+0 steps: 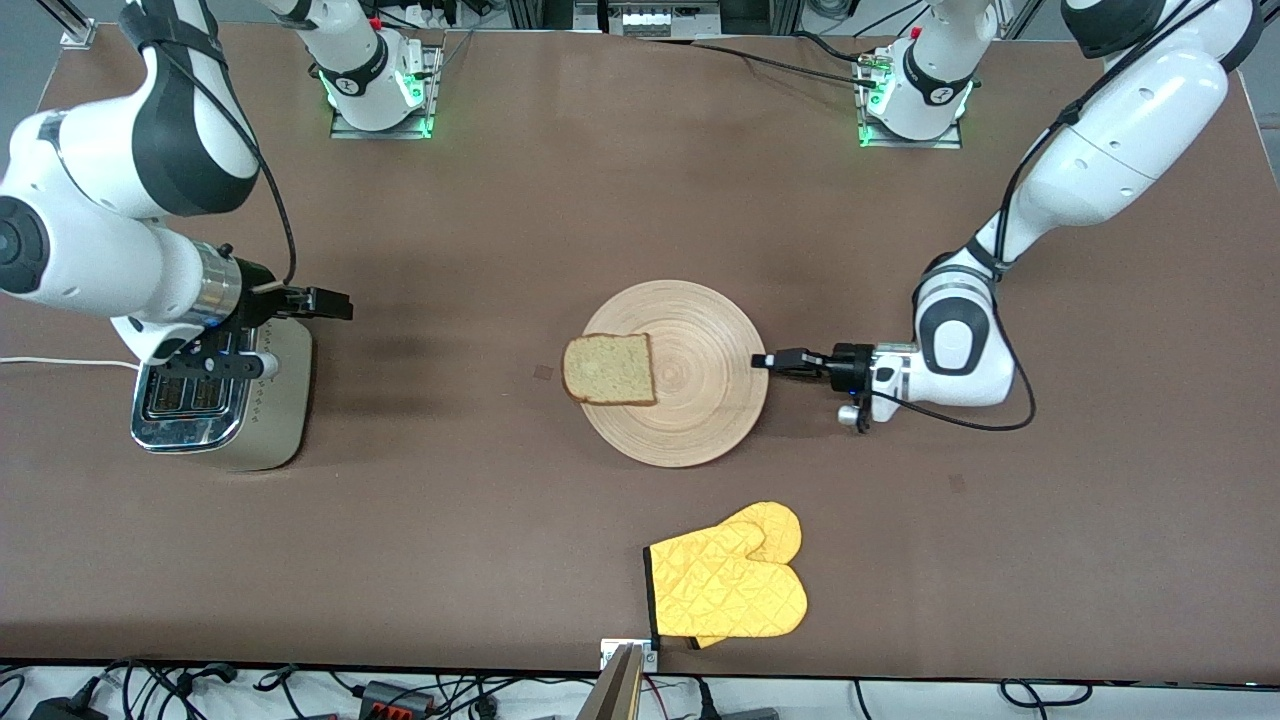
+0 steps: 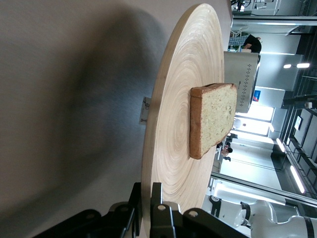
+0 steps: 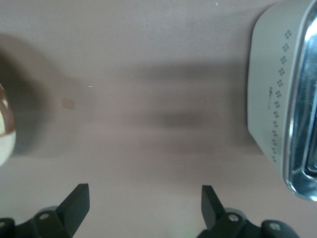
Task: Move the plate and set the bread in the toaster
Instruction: 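Push the wooden plate toward the toaster with the left gripper, then reach the right gripper to the bread while the left gripper releases the plate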
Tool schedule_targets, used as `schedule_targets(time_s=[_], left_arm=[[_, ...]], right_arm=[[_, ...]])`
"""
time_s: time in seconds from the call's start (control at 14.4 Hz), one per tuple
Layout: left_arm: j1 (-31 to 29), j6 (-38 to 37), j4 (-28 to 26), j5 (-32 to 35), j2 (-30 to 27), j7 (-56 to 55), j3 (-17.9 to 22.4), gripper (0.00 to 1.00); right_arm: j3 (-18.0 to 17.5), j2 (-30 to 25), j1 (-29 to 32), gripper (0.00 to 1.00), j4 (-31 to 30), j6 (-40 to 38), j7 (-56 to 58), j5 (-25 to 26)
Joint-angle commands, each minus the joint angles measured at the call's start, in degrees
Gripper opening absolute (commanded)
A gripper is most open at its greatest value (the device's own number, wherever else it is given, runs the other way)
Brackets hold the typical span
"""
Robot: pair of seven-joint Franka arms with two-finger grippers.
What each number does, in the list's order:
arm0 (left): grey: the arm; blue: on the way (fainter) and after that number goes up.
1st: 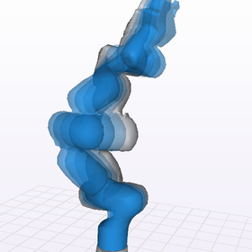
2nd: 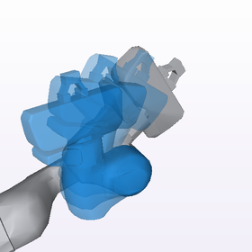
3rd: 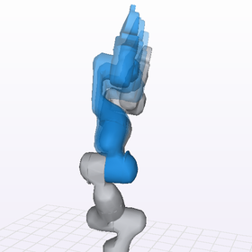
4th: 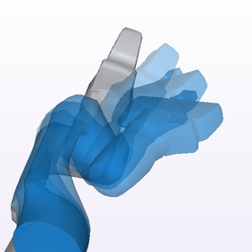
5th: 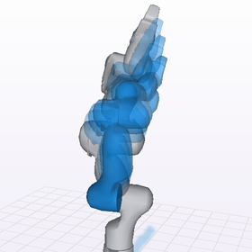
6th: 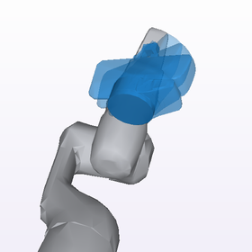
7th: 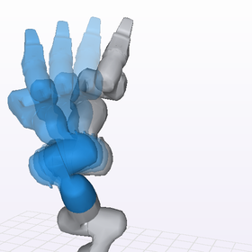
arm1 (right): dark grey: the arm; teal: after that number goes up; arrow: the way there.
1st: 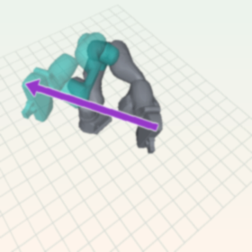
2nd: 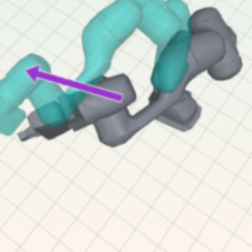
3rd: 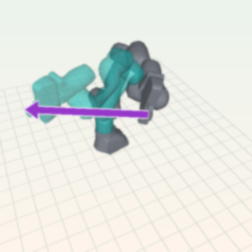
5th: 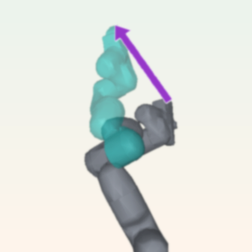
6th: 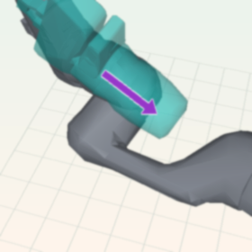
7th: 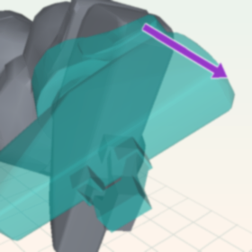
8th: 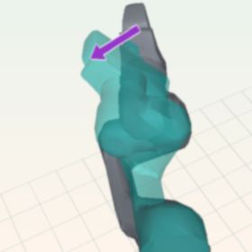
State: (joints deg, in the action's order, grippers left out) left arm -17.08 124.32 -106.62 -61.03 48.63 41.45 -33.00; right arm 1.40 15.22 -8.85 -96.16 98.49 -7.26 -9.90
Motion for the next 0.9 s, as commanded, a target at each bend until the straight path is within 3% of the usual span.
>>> schedule_targets(time_s=[0.0,0.35,0.63,0.83], left_arm=[[4.7,0.6,-0.5,-5.8,-1.5,0.3,-0.3,0.0],[12.0,8.1,0.8,-10.1,-1.3,0.3,-0.1,0.0],[12.7,8.4,2.4,-9.8,-0.6,1.1,0.3,0.0],[12.8,8.4,2.6,-9.3,-0.3,1.3,1.4,0.11]], right_arm=[[0.2,1.7,0.2,1.0,0.3,2.2,1.3,-1.4],[0.1,4.1,-0.5,1.0,0.4,4.7,0.5,-2.1],[0.2,7.5,0.1,1.0,0.4,6.0,1.4,-8.6],[0.1,8.5,-0.5,1.0,0.4,6.8,1.1,-10.0]])
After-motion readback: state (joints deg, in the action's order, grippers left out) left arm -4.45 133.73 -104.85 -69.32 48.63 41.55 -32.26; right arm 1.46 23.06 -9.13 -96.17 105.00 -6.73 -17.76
